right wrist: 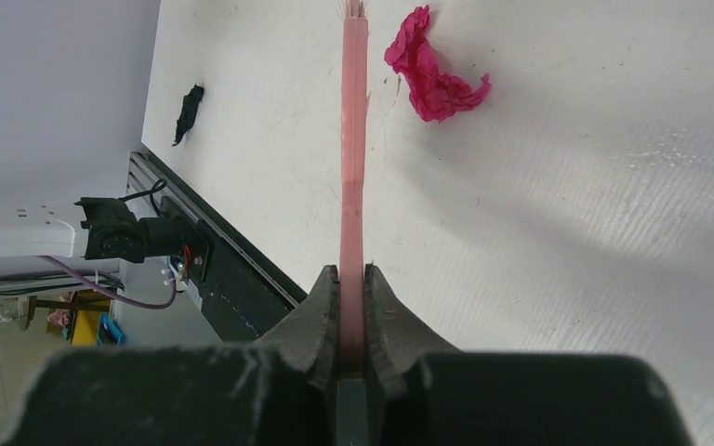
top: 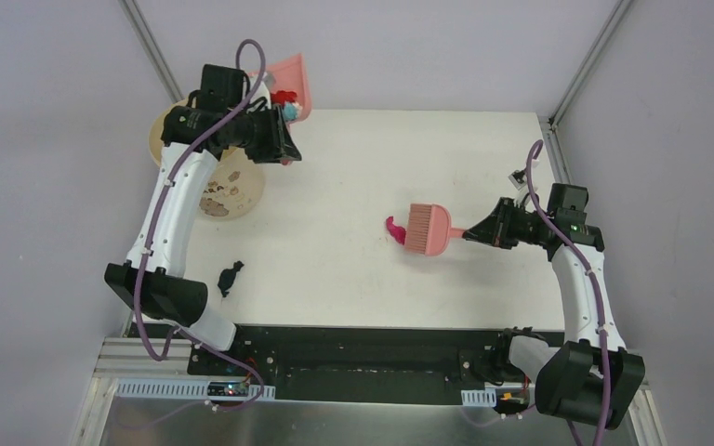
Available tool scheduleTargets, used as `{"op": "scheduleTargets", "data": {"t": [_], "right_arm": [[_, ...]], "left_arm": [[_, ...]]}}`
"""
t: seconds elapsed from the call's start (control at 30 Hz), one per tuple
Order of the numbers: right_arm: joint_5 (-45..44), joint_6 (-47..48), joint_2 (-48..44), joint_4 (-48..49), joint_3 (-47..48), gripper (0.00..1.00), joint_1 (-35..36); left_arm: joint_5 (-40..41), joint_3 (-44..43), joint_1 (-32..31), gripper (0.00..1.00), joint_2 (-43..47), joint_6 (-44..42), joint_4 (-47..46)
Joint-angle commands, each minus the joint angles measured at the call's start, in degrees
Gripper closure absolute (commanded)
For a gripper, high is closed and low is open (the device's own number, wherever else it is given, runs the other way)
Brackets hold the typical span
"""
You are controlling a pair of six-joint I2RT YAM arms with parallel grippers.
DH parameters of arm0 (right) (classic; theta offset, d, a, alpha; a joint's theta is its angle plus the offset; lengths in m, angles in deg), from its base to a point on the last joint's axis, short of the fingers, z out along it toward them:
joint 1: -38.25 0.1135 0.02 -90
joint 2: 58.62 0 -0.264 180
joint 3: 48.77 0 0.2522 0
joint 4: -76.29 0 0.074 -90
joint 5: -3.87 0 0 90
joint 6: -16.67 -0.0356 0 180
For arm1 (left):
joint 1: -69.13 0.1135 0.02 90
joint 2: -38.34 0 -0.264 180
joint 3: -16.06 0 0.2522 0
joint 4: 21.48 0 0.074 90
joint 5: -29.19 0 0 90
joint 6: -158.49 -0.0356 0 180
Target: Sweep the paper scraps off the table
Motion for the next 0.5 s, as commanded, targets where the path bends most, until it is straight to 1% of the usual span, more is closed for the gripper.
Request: {"op": "scheduleTargets", "data": {"t": [0.0,0.07,0.13,0.2,0.23,0.27,0.3,0.33,0.4,0.43,0.47], "right_arm": [[2.06,1.59,-0.24,1.91,-0.01,1.00,-0.59],[1.96,1.71,-0.20,1.88,0.03,1.00,-0.68],[1.97,1.84,-0.04,1.83,0.10,1.00,-0.68],[1.94,1.98,0.19,1.72,0.10,1.00,-0.68],[1.92,2.08,0.28,1.66,0.16,1.00,-0.75],[1.88,2.20,0.39,1.54,0.20,1.00,-0.77],[1.82,2.29,0.38,1.50,0.16,1.00,-0.77],[1.91,2.44,0.41,1.46,0.14,1.00,-0.77],[1.96,2.58,0.38,1.32,0.19,1.00,-0.77],[2.03,2.66,0.36,1.26,0.16,1.00,-0.77],[2.06,2.67,0.37,1.23,0.19,1.00,-0.77]], "left_arm": [[-10.64,-1.11,7.57,1.00,-0.15,3.73,-6.54],[-16.34,0.74,12.27,1.00,-0.53,6.43,-9.46],[-22.66,3.86,16.62,1.00,-0.58,10.83,-14.31],[-31.58,9.51,21.11,1.00,-0.17,18.51,-27.08],[-36.90,13.57,23.22,1.00,0.05,24.67,-37.51],[-40.95,17.59,25.50,1.00,0.05,32.68,-50.09],[-43.24,22.55,27.49,1.00,-0.27,43.46,-64.67],[-43.16,27.75,29.06,1.00,-0.94,60.03,-82.34],[-38.38,35.96,29.76,1.00,-4.23,82.20,-111.78],[-35.16,38.15,29.41,1.00,-6.48,90.33,-123.72],[-31.83,39.83,29.02,1.00,-8.77,97.50,-133.24]]}}
